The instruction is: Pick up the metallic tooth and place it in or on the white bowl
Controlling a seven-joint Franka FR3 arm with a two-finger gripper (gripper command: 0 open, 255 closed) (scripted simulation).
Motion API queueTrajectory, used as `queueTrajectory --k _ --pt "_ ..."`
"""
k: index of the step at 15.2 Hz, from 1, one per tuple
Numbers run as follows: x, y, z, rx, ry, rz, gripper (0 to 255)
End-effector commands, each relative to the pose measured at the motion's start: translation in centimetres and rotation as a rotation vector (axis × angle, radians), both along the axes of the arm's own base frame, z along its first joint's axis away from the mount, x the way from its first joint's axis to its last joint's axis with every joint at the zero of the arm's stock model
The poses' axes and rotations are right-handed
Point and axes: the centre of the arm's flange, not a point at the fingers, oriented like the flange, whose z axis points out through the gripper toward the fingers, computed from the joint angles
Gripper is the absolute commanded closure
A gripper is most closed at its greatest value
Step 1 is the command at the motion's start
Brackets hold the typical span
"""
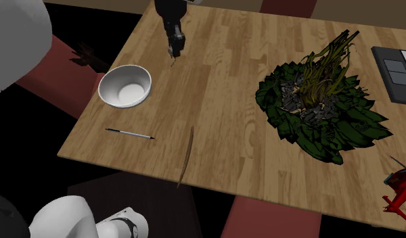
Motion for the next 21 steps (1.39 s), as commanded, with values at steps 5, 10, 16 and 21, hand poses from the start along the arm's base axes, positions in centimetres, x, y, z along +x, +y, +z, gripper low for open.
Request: queueTrajectory --k 5,10,16,21 --pt "-7.8 1.0 0.4 0.0 0.0 -0.002 255" --pt "-14.3 2.0 0.7 0.0 0.0 -0.002 255" --pt "-19.8 2.9 0.4 0.0 0.0 -0.002 255" --pt "-19.8 2.9 -2.2 0.0 0.0 -0.002 255"
